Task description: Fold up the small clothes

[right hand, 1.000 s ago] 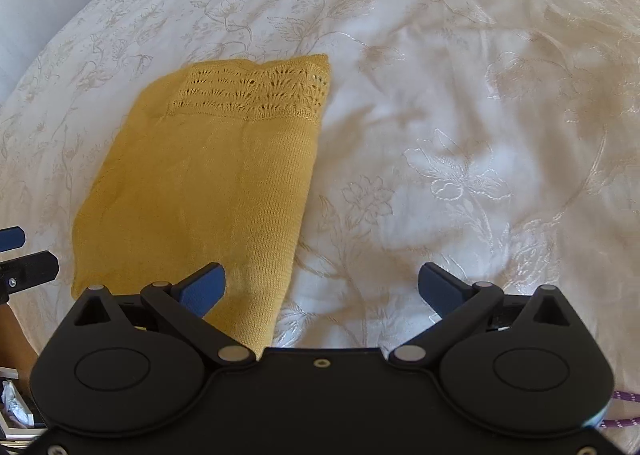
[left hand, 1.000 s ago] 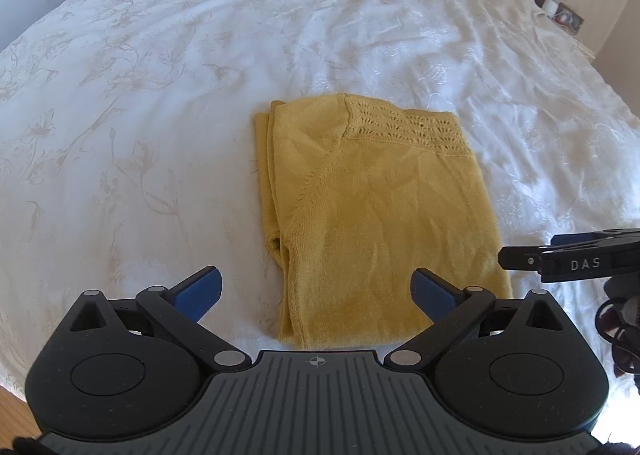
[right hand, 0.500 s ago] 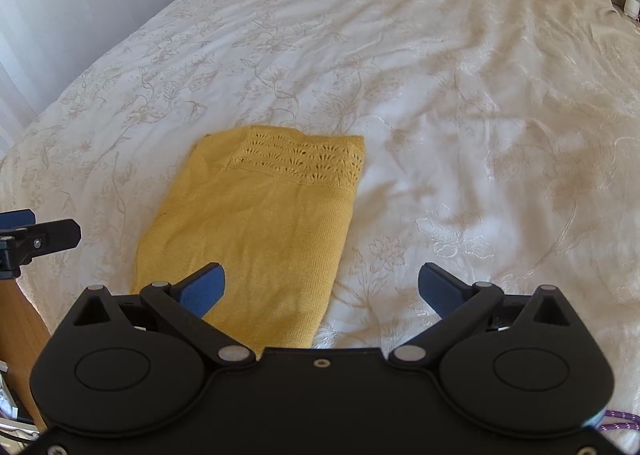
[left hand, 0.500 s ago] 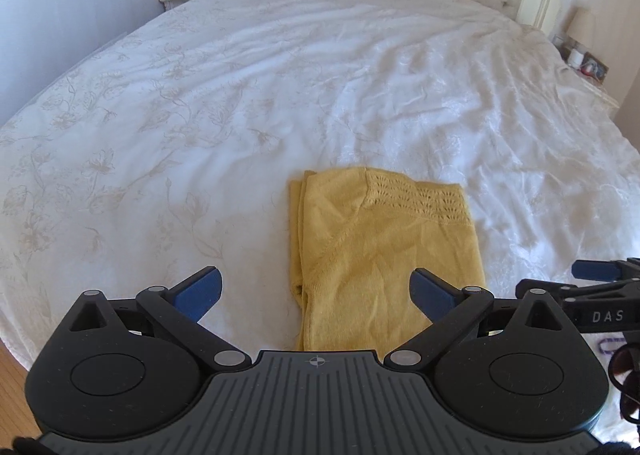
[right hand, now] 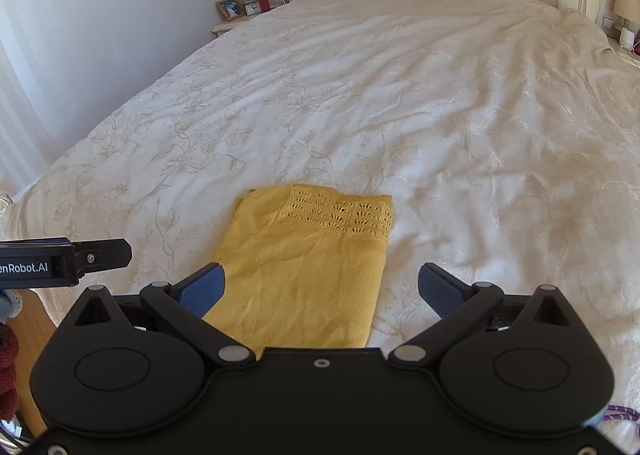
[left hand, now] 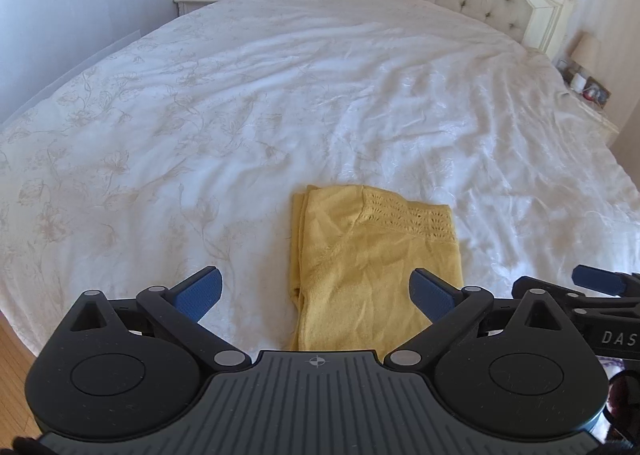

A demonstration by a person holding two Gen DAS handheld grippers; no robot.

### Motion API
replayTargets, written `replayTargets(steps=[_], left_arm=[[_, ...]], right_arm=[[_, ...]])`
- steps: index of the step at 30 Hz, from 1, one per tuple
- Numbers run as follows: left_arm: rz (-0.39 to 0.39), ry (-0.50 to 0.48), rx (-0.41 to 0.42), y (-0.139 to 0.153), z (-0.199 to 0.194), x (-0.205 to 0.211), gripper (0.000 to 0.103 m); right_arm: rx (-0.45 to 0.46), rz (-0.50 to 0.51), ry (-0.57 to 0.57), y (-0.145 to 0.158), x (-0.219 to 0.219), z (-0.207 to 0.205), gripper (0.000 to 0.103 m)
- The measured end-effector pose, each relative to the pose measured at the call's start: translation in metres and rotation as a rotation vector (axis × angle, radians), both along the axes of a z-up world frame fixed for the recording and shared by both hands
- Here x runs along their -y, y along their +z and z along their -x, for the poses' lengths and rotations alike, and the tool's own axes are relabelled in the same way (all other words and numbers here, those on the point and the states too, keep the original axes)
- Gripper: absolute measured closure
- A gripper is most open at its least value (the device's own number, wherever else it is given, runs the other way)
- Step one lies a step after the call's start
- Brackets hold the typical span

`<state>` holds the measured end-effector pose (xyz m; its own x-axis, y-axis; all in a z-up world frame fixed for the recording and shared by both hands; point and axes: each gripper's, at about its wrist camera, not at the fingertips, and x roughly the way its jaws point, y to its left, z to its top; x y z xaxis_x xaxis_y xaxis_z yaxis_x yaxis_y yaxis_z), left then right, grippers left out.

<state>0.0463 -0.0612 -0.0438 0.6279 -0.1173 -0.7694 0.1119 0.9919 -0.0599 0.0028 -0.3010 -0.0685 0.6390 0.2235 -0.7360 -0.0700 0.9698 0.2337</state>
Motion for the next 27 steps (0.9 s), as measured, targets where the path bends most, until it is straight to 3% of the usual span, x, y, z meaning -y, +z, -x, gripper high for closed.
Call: replayTargets(steps=[9, 17, 27], left_arm=[[-0.075, -0.009, -0.043, -0.004, 0.022, -0.002, 0.002], [-0.066, 0.032, -0.132, -0.009, 0.040, -0.013, 0.002], [-0.088, 0.051, -0.154, -0.010, 0.061, -0.013, 0.002]], right_arm=[[-0.073, 0.080, -0.113, 0.005, -0.013, 0.021, 0.001], [-0.073, 0.060, -0.090, 0.018, -0.021, 0.045, 0.002], [-0.099, 0.056, -0.124, 0.019, -0.015, 0.068, 0.002]])
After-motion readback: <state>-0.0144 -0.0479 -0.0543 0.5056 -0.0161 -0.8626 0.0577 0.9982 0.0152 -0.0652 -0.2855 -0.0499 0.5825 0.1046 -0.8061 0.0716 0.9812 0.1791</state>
